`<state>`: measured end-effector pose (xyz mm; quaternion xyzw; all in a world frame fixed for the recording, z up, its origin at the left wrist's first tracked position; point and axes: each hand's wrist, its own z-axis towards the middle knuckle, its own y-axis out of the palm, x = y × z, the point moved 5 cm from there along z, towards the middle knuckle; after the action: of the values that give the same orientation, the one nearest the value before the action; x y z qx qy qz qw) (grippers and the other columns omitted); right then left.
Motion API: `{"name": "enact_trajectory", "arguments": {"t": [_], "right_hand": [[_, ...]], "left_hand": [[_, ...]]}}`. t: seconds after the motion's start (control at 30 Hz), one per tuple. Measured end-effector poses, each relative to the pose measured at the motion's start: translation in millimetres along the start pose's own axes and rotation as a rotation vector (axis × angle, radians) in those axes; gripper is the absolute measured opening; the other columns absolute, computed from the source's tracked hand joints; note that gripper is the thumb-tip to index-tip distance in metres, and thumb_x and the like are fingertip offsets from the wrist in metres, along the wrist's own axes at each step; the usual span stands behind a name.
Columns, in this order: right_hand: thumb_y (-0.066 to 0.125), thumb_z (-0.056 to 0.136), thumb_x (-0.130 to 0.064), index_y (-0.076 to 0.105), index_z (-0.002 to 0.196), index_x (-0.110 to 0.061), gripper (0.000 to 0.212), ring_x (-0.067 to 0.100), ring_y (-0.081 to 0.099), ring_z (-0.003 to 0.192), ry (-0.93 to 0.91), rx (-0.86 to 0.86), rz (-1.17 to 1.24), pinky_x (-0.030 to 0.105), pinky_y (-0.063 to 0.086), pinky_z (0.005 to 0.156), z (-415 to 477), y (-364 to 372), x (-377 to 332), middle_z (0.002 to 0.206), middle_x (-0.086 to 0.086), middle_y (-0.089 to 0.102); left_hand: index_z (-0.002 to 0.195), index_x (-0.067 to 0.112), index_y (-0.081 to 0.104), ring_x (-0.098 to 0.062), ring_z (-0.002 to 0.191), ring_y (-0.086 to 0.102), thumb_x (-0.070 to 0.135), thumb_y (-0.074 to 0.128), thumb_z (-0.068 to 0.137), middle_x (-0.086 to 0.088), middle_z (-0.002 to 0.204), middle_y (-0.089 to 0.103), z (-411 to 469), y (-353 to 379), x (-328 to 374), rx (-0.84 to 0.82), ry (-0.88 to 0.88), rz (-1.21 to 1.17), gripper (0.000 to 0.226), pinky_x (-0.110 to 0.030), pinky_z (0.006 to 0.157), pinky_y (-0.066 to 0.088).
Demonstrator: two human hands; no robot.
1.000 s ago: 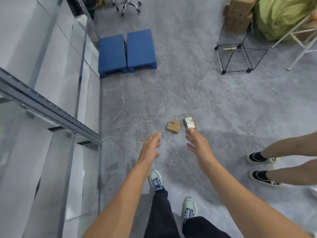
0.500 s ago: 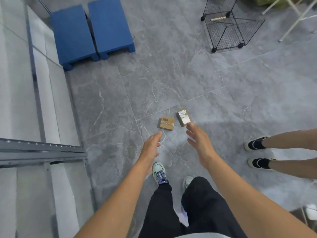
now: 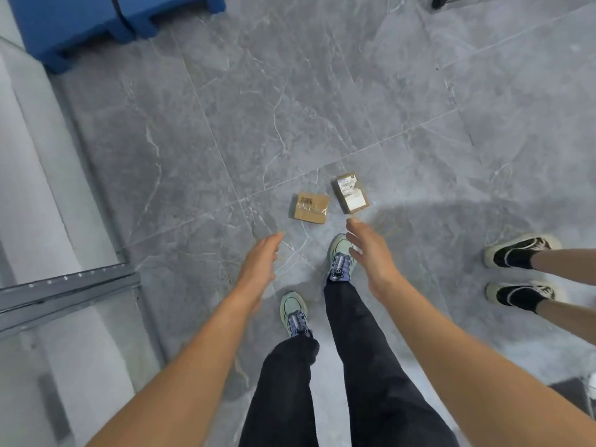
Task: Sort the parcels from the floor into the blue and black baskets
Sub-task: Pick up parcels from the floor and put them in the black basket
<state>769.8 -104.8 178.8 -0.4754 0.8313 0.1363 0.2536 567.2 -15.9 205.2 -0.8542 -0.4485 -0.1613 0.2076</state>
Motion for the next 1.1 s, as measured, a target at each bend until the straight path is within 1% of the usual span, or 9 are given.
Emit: {"name": "enact_trajectory", "arguments": {"t": [0.17,0.27,0.4,0.5,0.63,0.73,0.87,0.97,1.1], "right_hand": [[0.059,0.079,-0.077,0.057,0.144,-0.032,0.079,0.017,0.054,0.137,0.09,0.013,-0.099,0.05,0.037,0.122,97.9,-16.5,28.2,0.149,-0.005,0.057],[0.057,0.087,-0.073,0.053,0.15,-0.028,0.078,0.019,0.053,0.138,0.12,0.017,-0.102,0.05,0.035,0.123,147.7,-18.3,46.7,0.152,-0.003,0.055],[0.055,0.077,-0.08,0.05,0.153,-0.027,0.093,0.02,0.049,0.142,0.182,0.041,-0.089,0.052,0.033,0.124,215.3,-11.6,83.4,0.156,-0.002,0.052],[0.052,0.097,-0.067,0.047,0.156,-0.022,0.074,0.02,0.048,0.143,0.229,0.065,-0.037,0.05,0.034,0.123,259.5,-3.4,112.1,0.158,0.001,0.05],[0.05,0.104,-0.059,0.047,0.156,-0.022,0.064,0.019,0.047,0.144,0.252,0.086,-0.004,0.049,0.032,0.124,323.3,8.3,144.6,0.159,0.0,0.049],[0.048,0.105,-0.059,0.046,0.157,-0.02,0.064,0.021,0.043,0.148,0.252,0.105,0.018,0.047,0.03,0.125,369.6,14.7,163.3,0.162,0.001,0.046],[0.046,0.104,-0.063,0.045,0.157,-0.021,0.068,0.021,0.043,0.147,0.292,0.129,0.052,0.046,0.03,0.124,416.0,19.4,188.3,0.162,0.001,0.045],[0.044,0.103,-0.065,0.06,0.142,-0.025,0.058,0.018,0.051,0.137,0.31,0.104,0.079,0.045,0.032,0.122,435.4,29.7,196.6,0.151,-0.001,0.056],[0.05,0.079,-0.078,0.076,0.117,-0.031,0.066,0.017,0.065,0.121,0.288,0.149,0.115,0.046,0.039,0.118,449.8,38.2,203.2,0.124,-0.005,0.074]], "left_hand": [[0.151,0.016,0.05,-0.02,0.136,0.051,0.05,0.045,0.107,-0.002,0.151,0.053,90.0,22.9,-3.7,0.008,-0.054,0.0,0.055,-0.043,0.105,0.045],[0.149,0.018,0.052,-0.019,0.136,0.052,0.051,0.047,0.105,-0.001,0.149,0.055,147.2,39.6,-13.0,-0.002,-0.081,0.015,0.055,-0.049,0.114,0.042],[0.145,0.025,0.055,-0.015,0.13,0.052,0.055,0.048,0.104,0.008,0.138,0.057,230.6,65.3,-33.3,-0.029,-0.127,0.065,0.051,-0.049,0.115,0.041],[0.136,0.029,0.056,-0.012,0.123,0.051,0.055,0.046,0.104,0.01,0.131,0.053,289.0,80.2,-48.5,-0.076,-0.157,0.092,0.043,-0.044,0.11,0.042],[0.094,0.033,0.058,0.0,0.092,0.05,0.05,0.048,0.104,0.017,0.1,0.053,364.9,91.6,-66.1,-0.064,-0.161,0.104,0.022,-0.041,0.099,0.041],[0.104,0.033,0.056,-0.012,0.106,0.052,0.053,0.049,0.102,0.015,0.104,0.052,412.4,99.8,-74.6,-0.093,-0.159,0.145,0.021,-0.042,0.095,0.04],[0.111,0.028,0.065,-0.02,0.115,0.06,0.065,0.049,0.084,0.001,0.124,0.064,462.5,109.5,-90.2,-0.115,-0.177,0.162,0.048,-0.039,0.083,0.045],[0.116,0.029,0.067,-0.022,0.114,0.064,0.073,0.049,0.078,-0.002,0.126,0.066,486.0,117.0,-102.6,-0.122,-0.173,0.132,0.061,-0.044,0.097,0.051],[0.12,0.028,0.071,-0.023,0.111,0.069,0.081,0.05,0.073,0.0,0.12,0.073,512.2,119.4,-124.5,-0.117,-0.176,0.084,0.074,-0.049,0.101,0.052]]}}
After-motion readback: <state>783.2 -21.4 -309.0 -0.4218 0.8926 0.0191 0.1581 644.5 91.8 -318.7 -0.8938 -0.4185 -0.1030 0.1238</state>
